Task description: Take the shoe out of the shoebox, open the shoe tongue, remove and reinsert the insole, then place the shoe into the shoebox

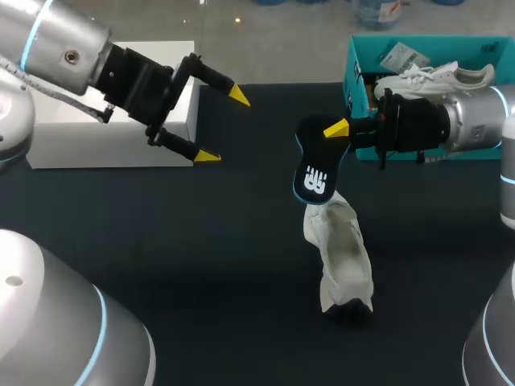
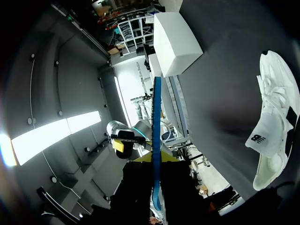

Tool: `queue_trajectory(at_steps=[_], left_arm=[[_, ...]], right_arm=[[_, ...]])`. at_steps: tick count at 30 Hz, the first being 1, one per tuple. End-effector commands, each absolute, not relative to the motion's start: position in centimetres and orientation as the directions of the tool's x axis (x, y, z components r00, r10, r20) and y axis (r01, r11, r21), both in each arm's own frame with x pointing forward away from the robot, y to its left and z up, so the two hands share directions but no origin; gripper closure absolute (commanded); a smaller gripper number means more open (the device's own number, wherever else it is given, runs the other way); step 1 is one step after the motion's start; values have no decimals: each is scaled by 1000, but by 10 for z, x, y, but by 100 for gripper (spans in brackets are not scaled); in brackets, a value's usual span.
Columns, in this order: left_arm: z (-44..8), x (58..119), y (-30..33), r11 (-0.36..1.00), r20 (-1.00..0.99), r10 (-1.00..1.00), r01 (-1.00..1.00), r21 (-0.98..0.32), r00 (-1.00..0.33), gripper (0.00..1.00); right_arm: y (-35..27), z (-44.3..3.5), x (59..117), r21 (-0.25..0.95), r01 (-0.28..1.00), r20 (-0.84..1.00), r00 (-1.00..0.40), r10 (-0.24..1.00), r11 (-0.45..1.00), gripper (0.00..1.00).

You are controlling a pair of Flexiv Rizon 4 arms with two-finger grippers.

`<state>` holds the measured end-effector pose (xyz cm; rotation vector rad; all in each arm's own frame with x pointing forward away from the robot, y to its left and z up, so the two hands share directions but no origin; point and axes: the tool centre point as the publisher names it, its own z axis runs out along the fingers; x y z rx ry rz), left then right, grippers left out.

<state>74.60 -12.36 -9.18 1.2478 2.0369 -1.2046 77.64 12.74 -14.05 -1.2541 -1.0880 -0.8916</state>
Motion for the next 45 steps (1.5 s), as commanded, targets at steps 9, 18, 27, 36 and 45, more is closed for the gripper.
queue_trajectory(at_steps=[9,18,27,36,45], left_arm=[[-95,744,-123,204,-772,414,876,-438,-482,0],[-108,739,-162,190,-784,313,844,-502,-536,0],[-115,739,-199,99,-830,288,876,-471,-478,0],[-113,749,-230,100,-859,284,904,-415,-425,0],[-124,759,-253,85,-866,283,910,-406,-413,0]], right_arm=[[128,-140,776,-277,953,961,271,57,126,100],[128,-140,776,-277,953,961,271,57,126,100],[128,-140,776,-277,953,961,271,57,126,100],[128,-140,776,-277,953,961,271,57,126,100],[128,-140,776,-277,953,961,271,57,126,100]])
